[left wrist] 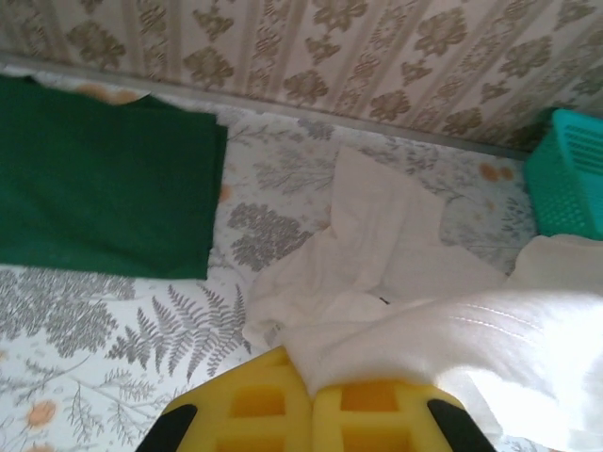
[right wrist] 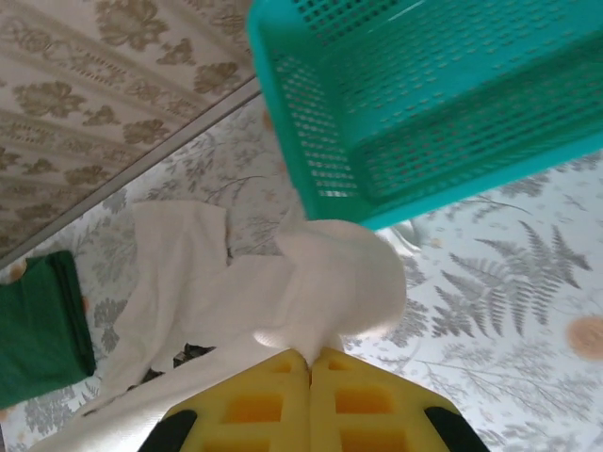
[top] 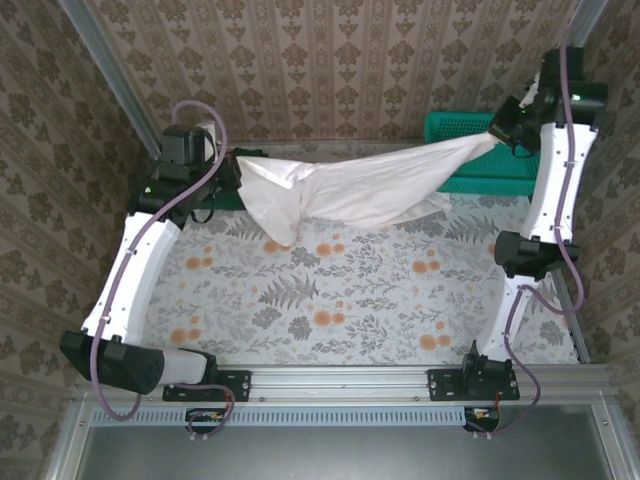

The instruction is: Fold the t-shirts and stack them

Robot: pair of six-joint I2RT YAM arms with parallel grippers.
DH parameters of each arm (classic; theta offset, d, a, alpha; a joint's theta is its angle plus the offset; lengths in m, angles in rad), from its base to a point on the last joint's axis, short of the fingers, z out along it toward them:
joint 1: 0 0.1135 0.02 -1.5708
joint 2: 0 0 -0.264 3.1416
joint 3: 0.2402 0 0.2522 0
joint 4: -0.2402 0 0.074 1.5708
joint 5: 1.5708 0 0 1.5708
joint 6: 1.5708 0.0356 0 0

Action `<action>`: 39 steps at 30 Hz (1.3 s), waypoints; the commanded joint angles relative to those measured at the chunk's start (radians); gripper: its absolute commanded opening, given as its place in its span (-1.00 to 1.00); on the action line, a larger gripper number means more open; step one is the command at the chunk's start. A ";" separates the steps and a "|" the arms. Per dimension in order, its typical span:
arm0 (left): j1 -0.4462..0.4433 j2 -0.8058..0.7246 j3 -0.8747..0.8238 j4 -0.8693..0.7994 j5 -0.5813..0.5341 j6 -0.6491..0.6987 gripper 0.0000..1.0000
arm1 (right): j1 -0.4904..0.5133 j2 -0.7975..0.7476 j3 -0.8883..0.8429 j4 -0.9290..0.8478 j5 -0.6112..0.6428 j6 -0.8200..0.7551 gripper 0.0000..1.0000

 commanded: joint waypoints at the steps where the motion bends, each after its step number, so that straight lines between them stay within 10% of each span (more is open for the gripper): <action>1: 0.008 0.000 0.058 0.019 0.030 0.078 -1.00 | -0.016 -0.115 -0.053 -0.192 -0.044 -0.025 -1.00; 10: 0.099 0.157 0.357 0.052 0.083 0.066 -1.00 | 0.046 0.025 0.311 -0.162 -0.168 0.200 -1.00; 20: 0.221 0.459 0.938 0.099 0.270 0.015 -1.00 | 0.074 -0.010 0.279 0.264 -0.213 0.355 -1.00; 39: 0.342 0.157 0.482 0.205 0.390 -0.012 -1.00 | 0.090 -0.104 0.321 -0.081 -0.127 0.047 -1.00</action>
